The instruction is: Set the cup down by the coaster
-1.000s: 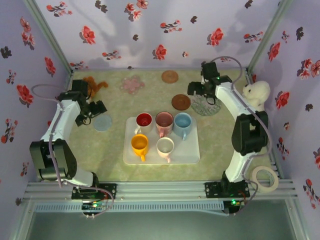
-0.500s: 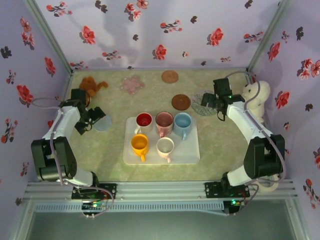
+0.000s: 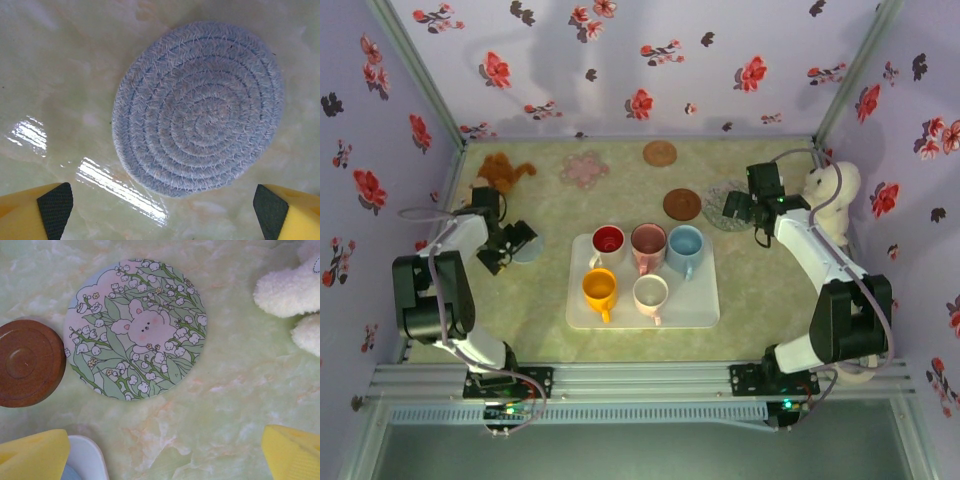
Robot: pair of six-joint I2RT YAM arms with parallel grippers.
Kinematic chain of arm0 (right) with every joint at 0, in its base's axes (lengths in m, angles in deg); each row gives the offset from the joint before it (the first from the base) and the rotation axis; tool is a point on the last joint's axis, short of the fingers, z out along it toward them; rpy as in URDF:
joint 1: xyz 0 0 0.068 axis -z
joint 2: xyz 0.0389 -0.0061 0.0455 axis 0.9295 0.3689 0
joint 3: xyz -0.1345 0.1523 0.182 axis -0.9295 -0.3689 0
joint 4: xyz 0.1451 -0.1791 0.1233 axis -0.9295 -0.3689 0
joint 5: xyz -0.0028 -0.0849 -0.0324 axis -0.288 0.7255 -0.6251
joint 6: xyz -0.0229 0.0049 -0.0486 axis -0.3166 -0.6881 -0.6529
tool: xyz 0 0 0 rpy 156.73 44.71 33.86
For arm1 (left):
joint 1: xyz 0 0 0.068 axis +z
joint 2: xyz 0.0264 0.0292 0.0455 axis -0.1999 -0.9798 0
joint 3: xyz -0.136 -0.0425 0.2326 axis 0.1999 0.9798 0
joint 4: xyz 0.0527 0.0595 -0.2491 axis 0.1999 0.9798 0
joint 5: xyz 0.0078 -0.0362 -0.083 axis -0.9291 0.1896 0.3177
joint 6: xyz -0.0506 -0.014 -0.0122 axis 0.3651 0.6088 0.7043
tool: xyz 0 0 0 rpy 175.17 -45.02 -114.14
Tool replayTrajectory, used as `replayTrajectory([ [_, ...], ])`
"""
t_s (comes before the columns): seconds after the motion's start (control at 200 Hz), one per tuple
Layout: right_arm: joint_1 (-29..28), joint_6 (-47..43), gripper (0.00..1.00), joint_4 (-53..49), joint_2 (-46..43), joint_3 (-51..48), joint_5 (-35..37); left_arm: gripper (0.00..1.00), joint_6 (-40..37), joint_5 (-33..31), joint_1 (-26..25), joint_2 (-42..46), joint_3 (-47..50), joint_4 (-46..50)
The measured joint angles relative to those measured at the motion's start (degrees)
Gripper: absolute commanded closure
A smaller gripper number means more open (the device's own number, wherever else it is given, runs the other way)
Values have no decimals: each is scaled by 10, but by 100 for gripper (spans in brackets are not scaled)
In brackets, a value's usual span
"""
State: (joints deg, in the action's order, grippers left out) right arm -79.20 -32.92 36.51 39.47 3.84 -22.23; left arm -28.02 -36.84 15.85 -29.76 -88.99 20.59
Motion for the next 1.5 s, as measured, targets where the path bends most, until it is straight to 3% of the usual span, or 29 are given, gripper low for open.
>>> replayTrajectory([
  [0.525,0,0,1,-8,1,2,0,17,-5,-8,-15,-59,-8,-43],
  [0.8,0,9,1,-8,15,2,-5,21,-30,-41,-40,-129,-95,42],
  [1.5,0,9,1,-12,40,23,-7,29,-64,-42,-137,-278,-308,72],
])
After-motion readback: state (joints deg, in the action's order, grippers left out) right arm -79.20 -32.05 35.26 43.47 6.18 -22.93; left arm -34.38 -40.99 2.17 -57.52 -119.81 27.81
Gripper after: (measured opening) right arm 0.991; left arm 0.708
